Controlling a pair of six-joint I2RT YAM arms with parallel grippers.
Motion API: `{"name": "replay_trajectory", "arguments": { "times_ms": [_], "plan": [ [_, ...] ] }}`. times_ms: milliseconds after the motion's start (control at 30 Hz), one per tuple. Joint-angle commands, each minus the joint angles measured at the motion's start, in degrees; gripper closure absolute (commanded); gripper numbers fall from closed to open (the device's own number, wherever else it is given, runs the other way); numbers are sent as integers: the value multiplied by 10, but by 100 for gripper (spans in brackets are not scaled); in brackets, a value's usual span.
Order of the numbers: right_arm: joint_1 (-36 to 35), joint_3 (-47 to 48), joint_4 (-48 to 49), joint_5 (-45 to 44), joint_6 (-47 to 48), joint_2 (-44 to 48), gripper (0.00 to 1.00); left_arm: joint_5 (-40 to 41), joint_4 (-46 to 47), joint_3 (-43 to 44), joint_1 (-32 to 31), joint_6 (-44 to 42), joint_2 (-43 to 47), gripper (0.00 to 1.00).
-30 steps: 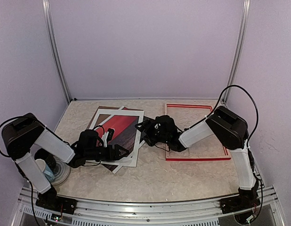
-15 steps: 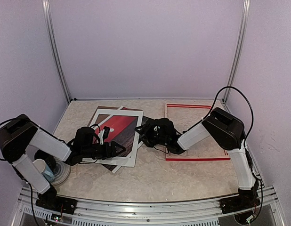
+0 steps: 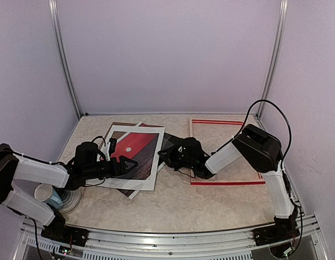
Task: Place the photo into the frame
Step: Pick up the glass panel from the mat board.
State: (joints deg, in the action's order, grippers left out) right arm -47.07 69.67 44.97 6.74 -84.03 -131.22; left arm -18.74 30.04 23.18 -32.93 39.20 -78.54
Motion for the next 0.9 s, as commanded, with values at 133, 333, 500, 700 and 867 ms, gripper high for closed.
{"name": "replay_trajectory", "arguments": {
  "times_ms": [133, 333, 500, 700, 867],
  "plan": [
    [10, -26, 42, 21, -7, 12, 94, 22, -24, -4, 2, -4, 30, 15],
    [13, -34, -17, 10, 14, 43, 94, 28, -22, -6, 2, -4, 27, 15],
    [17, -35, -34, 12, 28, 56, 95, 28, -17, -9, 2, -1, 28, 15],
    [26, -37, -60, 35, 47, 83, 98, 36, -26, -10, 3, -3, 39, 15],
    [40, -38, -103, 74, 72, 108, 98, 35, -29, -11, 3, 0, 52, 15]
  ]
}}
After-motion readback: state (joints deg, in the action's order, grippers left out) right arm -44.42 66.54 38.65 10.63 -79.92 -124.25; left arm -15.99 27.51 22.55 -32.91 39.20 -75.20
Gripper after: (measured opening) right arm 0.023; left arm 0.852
